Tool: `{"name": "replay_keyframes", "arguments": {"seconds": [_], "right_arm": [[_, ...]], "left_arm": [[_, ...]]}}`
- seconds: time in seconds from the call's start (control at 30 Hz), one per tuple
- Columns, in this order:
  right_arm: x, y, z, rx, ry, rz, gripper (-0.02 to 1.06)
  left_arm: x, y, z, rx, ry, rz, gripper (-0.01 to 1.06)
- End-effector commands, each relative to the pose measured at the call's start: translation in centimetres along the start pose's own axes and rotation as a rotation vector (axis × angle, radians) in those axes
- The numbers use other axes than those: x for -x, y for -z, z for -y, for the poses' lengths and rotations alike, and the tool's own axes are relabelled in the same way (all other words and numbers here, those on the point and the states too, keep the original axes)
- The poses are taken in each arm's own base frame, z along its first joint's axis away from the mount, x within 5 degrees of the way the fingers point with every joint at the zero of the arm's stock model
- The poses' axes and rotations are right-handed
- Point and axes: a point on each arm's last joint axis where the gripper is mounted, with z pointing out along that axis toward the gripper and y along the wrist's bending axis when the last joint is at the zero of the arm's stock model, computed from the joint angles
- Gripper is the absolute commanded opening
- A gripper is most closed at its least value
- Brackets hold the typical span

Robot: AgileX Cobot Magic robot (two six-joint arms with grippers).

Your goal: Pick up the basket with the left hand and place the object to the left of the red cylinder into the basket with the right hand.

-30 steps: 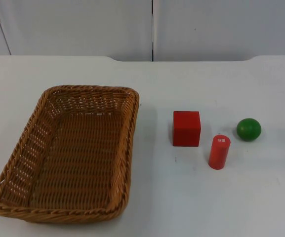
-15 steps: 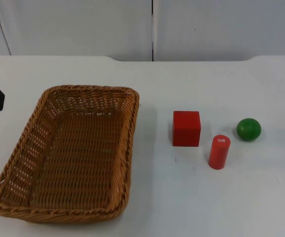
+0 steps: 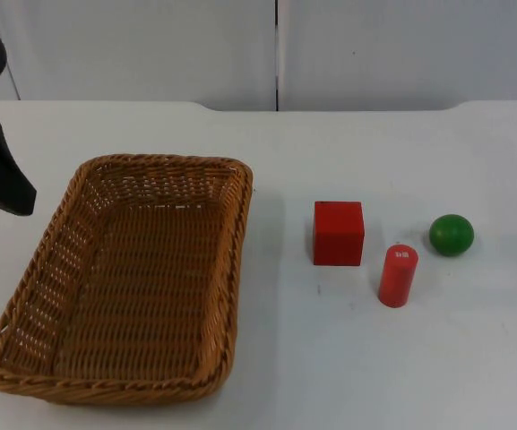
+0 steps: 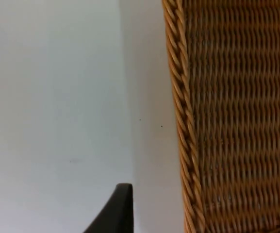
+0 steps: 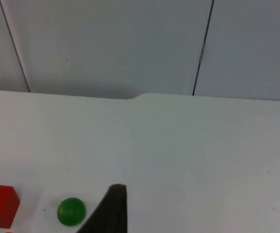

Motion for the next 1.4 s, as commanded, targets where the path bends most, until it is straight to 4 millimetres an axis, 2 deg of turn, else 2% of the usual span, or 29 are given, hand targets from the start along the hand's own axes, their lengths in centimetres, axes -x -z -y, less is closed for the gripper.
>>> {"name": "replay_keyframes", "arguments": {"seconds": [0.0,0.2,0.33,0.53,0.6,0.9,1.13,1.37], "right_arm": [[0.4,0.1,0.1,-0.010,0.016,0.025,1.05],[1.2,-0.3,0.2,-0.003,0.012,-0.037,1.05],[2.0,-2.0,0.2,0.004,0.009,-0.108,1.05],[1.6,-4.1,0.2,0.011,0.008,-0.185,1.05],[1.6,-4.1,0.2,0.011,0.008,-0.188,1.05],[1.7,-4.2,0.2,0.010,0.009,-0.185,1.05],[1.7,-4.2,0.2,0.011,0.008,-0.185,1.05],[1.7,-4.2,0.2,0.011,0.008,-0.185,1.05]], "left_arm": [[0.3,-0.6,-0.1,-0.016,0.000,0.008,1.05],[0.4,-2.6,-0.7,-0.031,-0.003,-0.017,1.05],[0.8,-3.7,-1.1,-0.022,0.001,-0.008,1.05],[2.3,-5.2,-1.5,-0.042,-0.026,-0.043,1.05],[2.3,-5.5,-1.5,-0.042,-0.024,-0.048,1.05],[4.4,-9.3,-2.9,-0.045,-0.052,-0.115,1.05],[4.4,-11.1,-3.5,-0.041,-0.041,-0.148,1.05],[4.1,-13.1,-2.0,-0.029,-0.079,-0.162,1.05]]}}
